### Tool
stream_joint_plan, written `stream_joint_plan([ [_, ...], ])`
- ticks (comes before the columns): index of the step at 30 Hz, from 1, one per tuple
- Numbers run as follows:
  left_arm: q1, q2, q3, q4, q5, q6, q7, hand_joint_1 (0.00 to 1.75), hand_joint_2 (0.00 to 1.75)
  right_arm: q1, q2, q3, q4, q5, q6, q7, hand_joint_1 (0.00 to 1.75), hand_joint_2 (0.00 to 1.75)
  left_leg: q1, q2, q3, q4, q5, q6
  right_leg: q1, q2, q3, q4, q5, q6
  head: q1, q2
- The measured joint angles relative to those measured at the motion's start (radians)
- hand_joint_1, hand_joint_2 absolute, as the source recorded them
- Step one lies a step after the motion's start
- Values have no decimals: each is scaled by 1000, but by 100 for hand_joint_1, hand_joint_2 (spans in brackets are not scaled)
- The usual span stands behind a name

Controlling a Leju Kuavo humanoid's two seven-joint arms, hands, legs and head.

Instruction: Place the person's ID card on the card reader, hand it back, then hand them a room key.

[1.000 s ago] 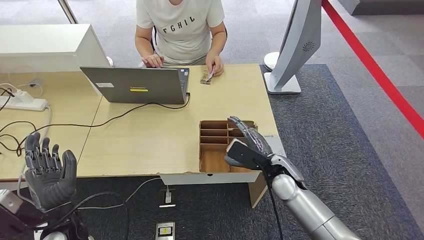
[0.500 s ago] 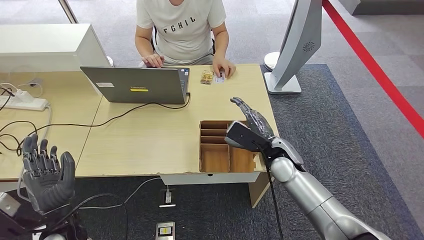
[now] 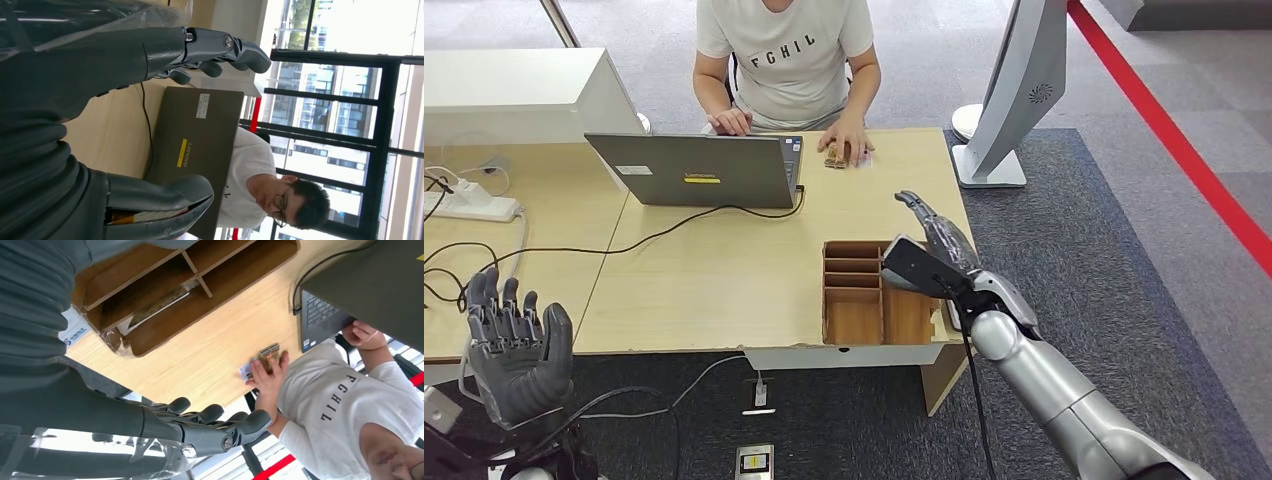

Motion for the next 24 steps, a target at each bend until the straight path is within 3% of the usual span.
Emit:
stream_joint_plan([
  [14,-4,1,-2,-8,-7,0,11,0,175,-35,-17,-27,196,7,-110,3,0,175,0,0,0,0,0,0,0,0,0,0,0,0,0,0],
  [24,-3,1,-2,-9,-8,0,8,0,175,-43,-24,-42,277,13,-120,-7,1,175,0,0,0,0,0,0,0,0,0,0,0,0,0,0],
])
